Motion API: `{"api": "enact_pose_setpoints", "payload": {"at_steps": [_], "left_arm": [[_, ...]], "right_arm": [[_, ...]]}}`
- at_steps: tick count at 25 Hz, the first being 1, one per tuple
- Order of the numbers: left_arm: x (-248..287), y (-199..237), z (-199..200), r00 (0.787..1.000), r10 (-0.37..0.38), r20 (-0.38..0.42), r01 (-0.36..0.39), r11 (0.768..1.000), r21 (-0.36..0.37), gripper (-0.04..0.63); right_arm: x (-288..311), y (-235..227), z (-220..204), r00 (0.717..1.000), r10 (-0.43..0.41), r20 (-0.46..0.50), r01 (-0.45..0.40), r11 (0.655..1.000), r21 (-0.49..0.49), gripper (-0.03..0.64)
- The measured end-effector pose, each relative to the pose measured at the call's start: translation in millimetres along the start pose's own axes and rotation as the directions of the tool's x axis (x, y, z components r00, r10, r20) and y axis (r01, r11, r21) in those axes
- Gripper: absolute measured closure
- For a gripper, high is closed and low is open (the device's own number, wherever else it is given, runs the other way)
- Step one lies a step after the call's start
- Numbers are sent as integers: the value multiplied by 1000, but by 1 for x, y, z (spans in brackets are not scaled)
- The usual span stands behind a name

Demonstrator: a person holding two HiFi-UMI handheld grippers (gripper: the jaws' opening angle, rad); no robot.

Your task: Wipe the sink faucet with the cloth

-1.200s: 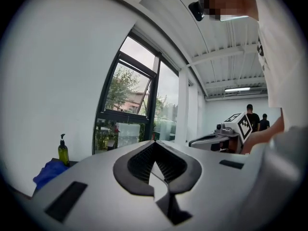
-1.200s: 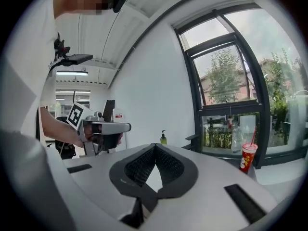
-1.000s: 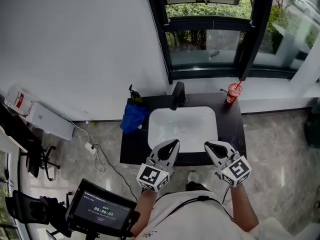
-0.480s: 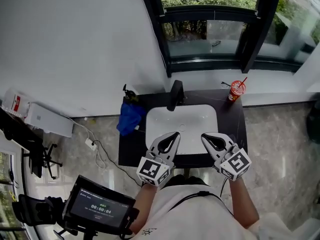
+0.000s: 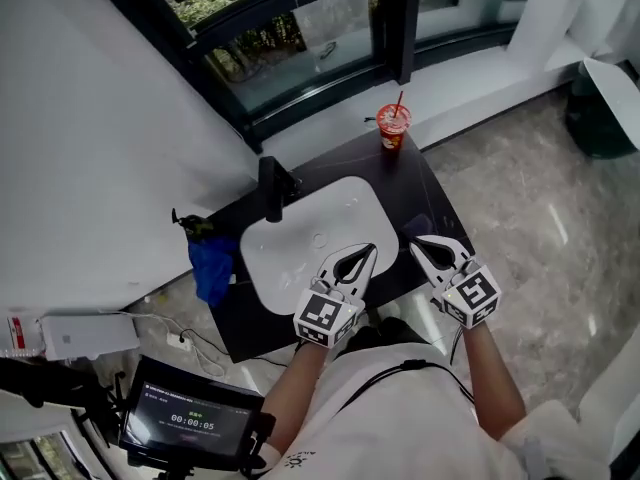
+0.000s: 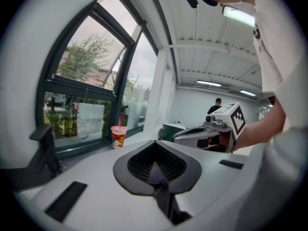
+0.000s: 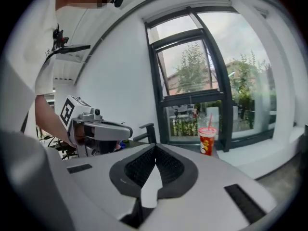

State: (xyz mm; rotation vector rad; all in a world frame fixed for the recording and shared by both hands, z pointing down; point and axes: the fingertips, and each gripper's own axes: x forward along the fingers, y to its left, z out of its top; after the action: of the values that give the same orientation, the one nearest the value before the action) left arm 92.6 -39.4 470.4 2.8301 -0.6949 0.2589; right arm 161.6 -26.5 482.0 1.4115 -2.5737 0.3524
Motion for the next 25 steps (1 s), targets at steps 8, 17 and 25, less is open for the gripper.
{"api": "enact_pose_setpoints", "payload": {"at_steps": [8, 17, 25], "left_arm": [[54, -62, -29, 970, -226, -88, 226, 974, -18, 595], [49, -81, -38, 951, -281, -130, 278, 960, -44, 595], [32, -46, -40, 971, -186, -148, 182, 982, -42, 595]], "right_arm": [[-40, -49, -98, 959, -175, -223, 184, 983, 19, 568], [-7, -73, -167, 859, -183, -477, 151, 983, -105, 379], [20, -84, -190, 816, -166, -554, 132, 986, -102, 380]]}}
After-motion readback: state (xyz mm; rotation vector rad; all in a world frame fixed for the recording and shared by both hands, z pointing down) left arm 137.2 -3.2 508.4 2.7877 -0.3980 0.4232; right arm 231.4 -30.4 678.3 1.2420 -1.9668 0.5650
